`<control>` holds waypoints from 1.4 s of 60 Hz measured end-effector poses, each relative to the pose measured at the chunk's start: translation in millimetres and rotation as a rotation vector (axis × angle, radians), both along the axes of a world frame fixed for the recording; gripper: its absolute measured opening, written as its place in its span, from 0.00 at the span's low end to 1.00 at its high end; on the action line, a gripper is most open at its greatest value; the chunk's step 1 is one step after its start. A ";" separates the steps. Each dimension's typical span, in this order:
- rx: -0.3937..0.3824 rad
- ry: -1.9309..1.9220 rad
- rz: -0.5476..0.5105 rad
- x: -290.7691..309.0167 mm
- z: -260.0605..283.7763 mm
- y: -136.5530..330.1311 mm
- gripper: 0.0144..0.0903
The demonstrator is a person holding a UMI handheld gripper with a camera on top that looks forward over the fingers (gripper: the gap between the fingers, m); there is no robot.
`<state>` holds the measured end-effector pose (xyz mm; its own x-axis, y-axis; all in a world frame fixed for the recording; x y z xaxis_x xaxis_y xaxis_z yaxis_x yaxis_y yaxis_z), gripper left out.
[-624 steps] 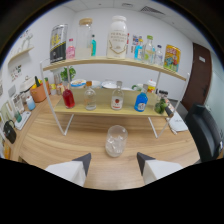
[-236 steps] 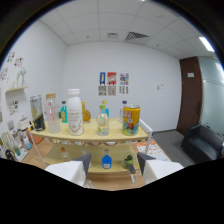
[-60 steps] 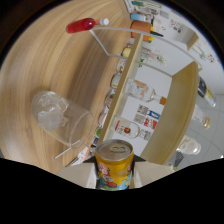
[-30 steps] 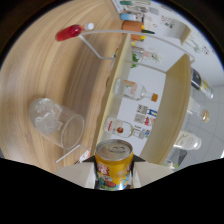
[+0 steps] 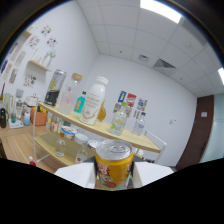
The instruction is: Make me a cup of Vodka Sunrise.
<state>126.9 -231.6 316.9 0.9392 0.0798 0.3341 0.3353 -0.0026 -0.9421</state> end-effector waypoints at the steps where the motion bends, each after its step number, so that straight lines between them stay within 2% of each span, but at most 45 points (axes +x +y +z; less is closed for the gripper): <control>1: 0.001 0.030 -0.005 6.1 -1.1 -1.0 0.50; 15: -0.075 0.300 -0.067 86.5 -67.9 1.0 0.50; 26: -0.201 0.359 -0.118 129.2 -154.2 15.9 0.50; 39: -0.343 0.376 -0.169 149.8 -237.2 25.1 0.50; 54: -0.428 0.364 -0.196 148.7 -275.2 20.7 0.51; 68: -0.426 0.345 -0.221 149.9 -277.5 8.5 0.52; 76: -0.453 0.363 -0.252 152.1 -281.8 4.2 0.53; 78: -0.466 0.356 -0.262 152.8 -283.1 3.3 0.55; 80: -0.478 0.346 -0.271 154.3 -283.4 1.9 0.62; 84: -0.474 0.324 -0.296 157.3 -274.4 -2.6 0.85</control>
